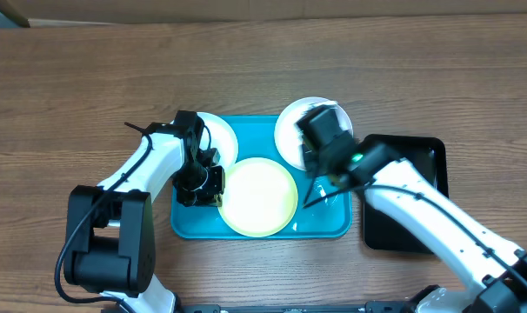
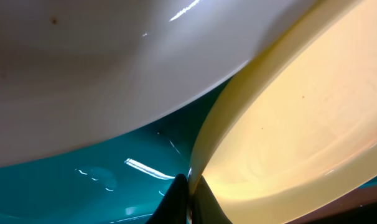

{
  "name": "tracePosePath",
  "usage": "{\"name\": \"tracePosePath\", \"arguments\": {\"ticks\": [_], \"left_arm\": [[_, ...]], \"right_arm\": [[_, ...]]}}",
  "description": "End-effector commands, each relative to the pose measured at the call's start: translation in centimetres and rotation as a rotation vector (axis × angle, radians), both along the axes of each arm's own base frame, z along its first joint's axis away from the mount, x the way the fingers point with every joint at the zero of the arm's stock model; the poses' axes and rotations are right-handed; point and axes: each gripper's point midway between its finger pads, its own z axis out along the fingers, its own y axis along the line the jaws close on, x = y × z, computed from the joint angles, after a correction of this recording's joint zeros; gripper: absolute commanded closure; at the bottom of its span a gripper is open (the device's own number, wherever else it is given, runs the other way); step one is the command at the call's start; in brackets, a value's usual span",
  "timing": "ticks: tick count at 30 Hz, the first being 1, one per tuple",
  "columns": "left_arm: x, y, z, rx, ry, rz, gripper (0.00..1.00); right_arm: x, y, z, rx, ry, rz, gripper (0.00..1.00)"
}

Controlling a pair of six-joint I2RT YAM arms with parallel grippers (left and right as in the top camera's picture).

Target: Clean dirty plates on tray and stack at the side

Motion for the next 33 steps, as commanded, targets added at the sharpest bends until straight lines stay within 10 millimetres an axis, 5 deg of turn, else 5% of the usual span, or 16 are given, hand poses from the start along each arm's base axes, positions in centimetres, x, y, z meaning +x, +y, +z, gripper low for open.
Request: {"name": "tracePosePath", "arguments": {"ticks": [1,6,16,24,33], "left_arm": [[2.5,0.2,3.1,0.012,-0.143,-0.009,0.96],[4.6,0.0,7.3,-0.003,-0.302,-0.007,0.96],[6.2,2.0,12.6,0.241,-0.557,-0.062,0.96],[7.1,0.8,14.9,0.566,-0.743,-0.189,0.96],[6.8,-3.7,18.3,0.744,-0.973,-0.311,0.96]], "right_arm": [[0.6,-4.5,0.5,0.063,0.045,-0.229,0.96],[-0.1,-10.1,-0.5,0.121,0.176,-0.372,0.96],[-1.6,-15.1,-1.8,0.362,0.310,-0.461,0.96],[-3.2,-16.1,-4.0,0.430,0.359,-0.473,0.96],[-3.0,-14.6,-7.2,0.523,0.318,-0.428,0.96]]}}
